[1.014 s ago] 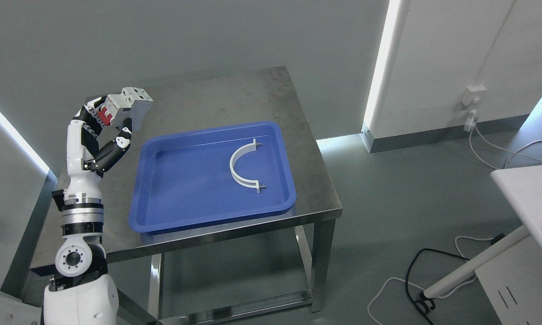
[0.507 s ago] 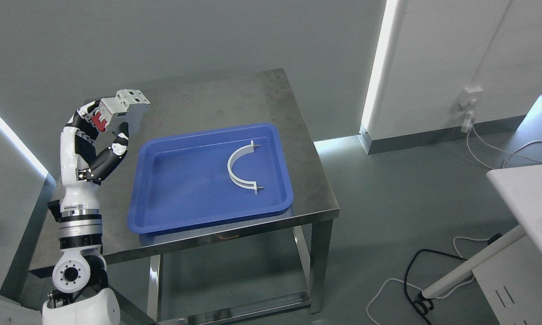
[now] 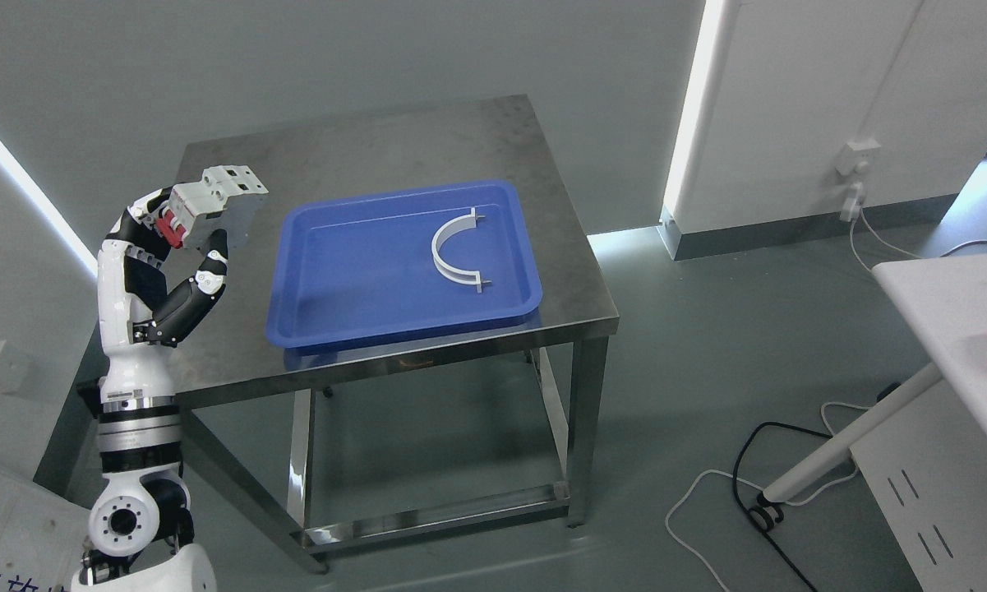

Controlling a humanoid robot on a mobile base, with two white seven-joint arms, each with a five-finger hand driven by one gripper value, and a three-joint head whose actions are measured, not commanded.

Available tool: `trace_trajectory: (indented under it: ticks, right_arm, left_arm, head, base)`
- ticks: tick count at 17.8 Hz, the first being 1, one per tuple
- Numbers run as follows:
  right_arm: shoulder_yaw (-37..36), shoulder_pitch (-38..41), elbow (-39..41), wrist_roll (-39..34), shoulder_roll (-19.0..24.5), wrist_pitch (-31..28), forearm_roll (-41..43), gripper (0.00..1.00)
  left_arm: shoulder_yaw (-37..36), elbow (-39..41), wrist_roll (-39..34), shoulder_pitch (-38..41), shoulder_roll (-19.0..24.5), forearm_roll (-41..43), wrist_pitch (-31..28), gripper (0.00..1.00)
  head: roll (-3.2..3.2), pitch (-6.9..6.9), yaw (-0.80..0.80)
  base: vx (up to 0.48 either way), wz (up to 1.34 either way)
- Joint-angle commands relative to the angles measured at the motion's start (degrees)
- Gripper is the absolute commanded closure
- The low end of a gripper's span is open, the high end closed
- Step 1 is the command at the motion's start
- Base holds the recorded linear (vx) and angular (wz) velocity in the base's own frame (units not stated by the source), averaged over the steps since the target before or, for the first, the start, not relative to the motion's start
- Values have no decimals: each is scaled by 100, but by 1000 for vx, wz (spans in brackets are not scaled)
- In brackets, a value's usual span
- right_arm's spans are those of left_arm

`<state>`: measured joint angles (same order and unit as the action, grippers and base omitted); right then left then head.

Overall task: Place circuit breaker on shelf
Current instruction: 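Hold the breaker raised in the left hand while turning toward the bin rack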

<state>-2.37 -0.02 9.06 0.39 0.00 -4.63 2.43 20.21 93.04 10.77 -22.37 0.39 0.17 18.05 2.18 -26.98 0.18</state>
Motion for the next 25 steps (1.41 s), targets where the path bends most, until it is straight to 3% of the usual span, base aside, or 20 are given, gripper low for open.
trace_trajectory:
  ticks: [1,17,21,25]
  right_arm:
    - [0,89,-1,-21,-100,190,-6,0]
    - [0,89,-1,-21,-100,190,3,0]
    - [0,89,-1,-21,-100,190,-6,0]
    - [0,89,-1,-21,-100,190,3,0]
  left_arm:
    - [10,258,-5,145,61,27,14,94]
    - [-78,398,4,-206,61,-140,93,93]
    - [-736,487,4,-223,61,-149,296,92]
    - [-755,478,4,-294,61,-149,261,92]
  head:
    - [0,0,0]
    - [0,0,0]
    - [0,0,0]
    - [0,0,0]
  base:
    - [-273,46]
    - [-344,66]
    - [-392,154]
    - [-417,198]
